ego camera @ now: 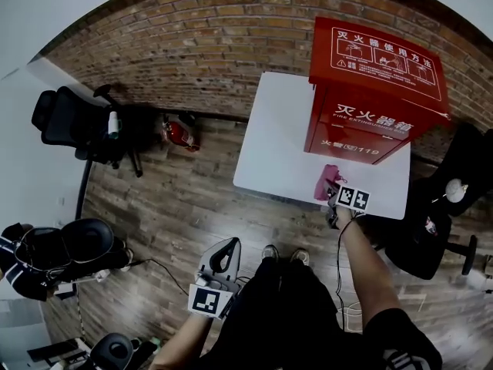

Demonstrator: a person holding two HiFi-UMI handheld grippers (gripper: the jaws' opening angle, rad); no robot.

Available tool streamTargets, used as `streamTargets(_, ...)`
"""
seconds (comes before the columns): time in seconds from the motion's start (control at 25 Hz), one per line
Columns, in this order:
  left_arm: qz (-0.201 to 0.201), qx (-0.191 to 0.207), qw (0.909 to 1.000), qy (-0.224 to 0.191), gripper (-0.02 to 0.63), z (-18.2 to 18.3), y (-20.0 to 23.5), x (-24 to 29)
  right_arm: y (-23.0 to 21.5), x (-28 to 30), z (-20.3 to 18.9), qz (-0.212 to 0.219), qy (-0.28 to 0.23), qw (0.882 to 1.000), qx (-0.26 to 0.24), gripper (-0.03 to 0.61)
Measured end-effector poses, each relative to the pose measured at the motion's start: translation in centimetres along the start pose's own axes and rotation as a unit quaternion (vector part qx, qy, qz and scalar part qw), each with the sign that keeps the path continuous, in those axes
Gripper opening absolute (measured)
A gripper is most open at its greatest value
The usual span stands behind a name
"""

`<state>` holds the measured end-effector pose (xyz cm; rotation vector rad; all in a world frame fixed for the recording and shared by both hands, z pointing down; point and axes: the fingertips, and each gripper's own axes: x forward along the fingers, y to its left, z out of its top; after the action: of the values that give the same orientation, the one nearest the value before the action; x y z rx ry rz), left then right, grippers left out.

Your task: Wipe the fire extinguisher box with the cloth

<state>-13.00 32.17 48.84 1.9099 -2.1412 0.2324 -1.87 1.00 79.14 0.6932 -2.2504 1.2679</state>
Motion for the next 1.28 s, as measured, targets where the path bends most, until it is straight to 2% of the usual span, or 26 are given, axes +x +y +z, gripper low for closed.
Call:
streamTargets(0.4, -0.032, 0.007, 0.9989, -0.034, 0.029, 2.0, 0.2, 0.0, 4.7, -6.2, 3.2, 0.027, -0.058, 0.998, -0.012, 0.064)
streamTargets(0.84, -0.068, 0.021, 0.9954, -0.065, 0.029, 4.0, -0.4, -0.1, 10.9, -12.3, 5.0, 0.060, -0.115, 0.991, -0.040, 0.063)
streamTargets(1.08, -0.090, 0.029, 0.9921, -0.082, 0.029, 4.8, -1.5, -0.6, 15.5, -16.9, 5.8, 0.089, -0.158, 0.980, -0.078, 0.063)
streamTargets(1.28, -0.105, 0.031, 0.9900, -0.089, 0.029, 5.3, -2.2, -1.1, 19.2, -21.1, 6.2, 0.092, -0.193, 0.969, -0.127, 0.063)
